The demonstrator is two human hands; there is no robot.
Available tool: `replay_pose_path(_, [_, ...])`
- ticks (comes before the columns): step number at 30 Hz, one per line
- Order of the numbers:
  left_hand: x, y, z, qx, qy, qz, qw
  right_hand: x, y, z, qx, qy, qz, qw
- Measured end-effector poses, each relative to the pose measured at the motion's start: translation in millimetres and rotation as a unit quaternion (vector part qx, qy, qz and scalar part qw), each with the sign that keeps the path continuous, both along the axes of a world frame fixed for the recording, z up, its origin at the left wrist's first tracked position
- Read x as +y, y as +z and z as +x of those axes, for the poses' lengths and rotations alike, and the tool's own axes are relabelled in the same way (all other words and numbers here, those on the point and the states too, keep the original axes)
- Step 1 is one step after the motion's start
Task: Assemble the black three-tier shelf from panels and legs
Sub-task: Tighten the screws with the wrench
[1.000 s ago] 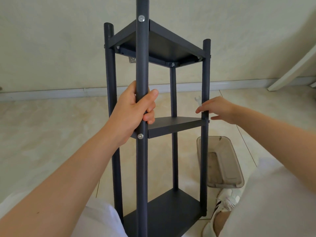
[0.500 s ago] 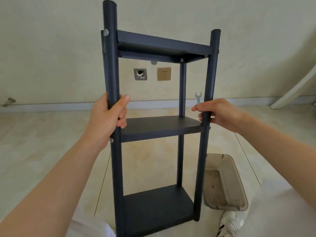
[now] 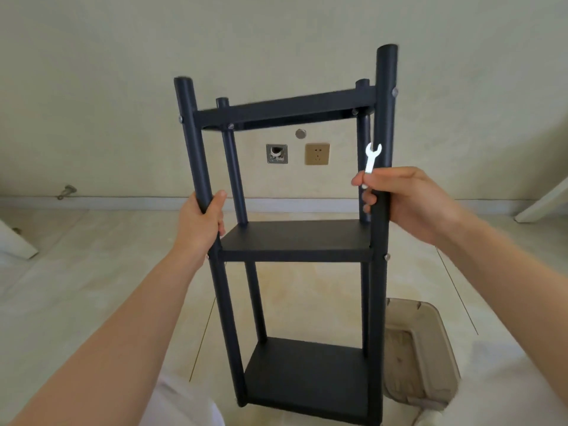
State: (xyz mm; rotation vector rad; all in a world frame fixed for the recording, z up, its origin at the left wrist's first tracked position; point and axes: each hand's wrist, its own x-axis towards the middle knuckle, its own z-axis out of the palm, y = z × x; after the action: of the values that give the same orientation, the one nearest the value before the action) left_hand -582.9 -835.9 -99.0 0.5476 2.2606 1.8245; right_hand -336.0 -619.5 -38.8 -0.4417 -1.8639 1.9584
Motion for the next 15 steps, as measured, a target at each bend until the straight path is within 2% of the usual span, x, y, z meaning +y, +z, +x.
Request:
replay_pose_path(5, [5, -13, -9, 0.005, 0.055, -0.026, 0.998, -24, 7, -15, -0.012, -0.026, 0.010, 1.000])
replay_pose_path(9, [8, -13, -20, -0.028, 0.104, -0.026, 0.994, -40, 9, -24, -0.006, -0.008, 0.007, 1.000])
replay_pose_path(15, [4, -9, -26, -0.031, 0.108, -0.065, 0.992, -56, 13, -34, -0.016, -0.002, 0.015, 1.000])
